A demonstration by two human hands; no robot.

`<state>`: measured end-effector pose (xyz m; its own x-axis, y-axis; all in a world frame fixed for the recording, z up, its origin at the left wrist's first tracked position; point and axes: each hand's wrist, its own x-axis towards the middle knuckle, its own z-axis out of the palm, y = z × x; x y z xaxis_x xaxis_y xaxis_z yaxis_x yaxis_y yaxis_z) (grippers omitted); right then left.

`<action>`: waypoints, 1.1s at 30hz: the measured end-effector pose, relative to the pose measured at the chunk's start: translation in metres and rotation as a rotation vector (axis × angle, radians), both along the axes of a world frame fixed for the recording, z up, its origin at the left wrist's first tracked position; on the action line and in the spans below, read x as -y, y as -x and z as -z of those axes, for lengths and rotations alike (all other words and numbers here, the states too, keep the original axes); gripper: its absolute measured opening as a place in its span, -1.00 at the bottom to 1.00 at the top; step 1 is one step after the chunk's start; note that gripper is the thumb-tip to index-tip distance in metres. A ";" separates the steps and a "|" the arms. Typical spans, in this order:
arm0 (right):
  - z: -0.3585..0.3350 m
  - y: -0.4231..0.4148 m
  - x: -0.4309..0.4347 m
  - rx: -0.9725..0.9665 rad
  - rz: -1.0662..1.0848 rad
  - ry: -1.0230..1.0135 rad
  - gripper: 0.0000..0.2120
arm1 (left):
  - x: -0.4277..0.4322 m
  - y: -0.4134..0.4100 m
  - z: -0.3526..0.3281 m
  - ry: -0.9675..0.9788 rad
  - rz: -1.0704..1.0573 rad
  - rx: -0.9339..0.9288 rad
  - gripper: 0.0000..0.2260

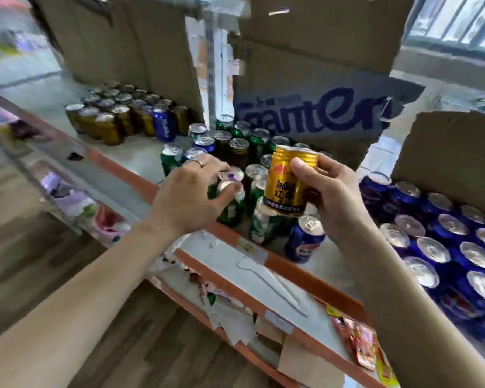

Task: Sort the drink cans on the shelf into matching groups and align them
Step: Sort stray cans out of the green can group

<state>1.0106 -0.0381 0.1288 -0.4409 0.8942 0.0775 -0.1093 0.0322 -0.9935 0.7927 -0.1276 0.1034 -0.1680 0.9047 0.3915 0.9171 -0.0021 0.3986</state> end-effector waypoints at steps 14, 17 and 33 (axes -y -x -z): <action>0.005 0.266 0.067 0.040 -0.310 -0.006 -0.68 | 0.138 0.224 0.005 -0.005 -0.373 0.006 -0.52; 0.006 0.299 0.071 0.051 -0.381 -0.028 -0.79 | 0.148 0.249 0.008 -0.005 -0.464 -0.012 -0.57; 0.039 0.433 -0.032 0.053 -0.441 -0.023 -0.53 | 0.049 0.355 0.020 0.146 -0.542 0.041 -0.44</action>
<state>0.5775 -0.0063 0.0901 -0.7835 0.6183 0.0622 -0.0664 0.0162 -0.9977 0.4374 -0.1766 0.0830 -0.6366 0.7289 0.2518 0.7552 0.5232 0.3949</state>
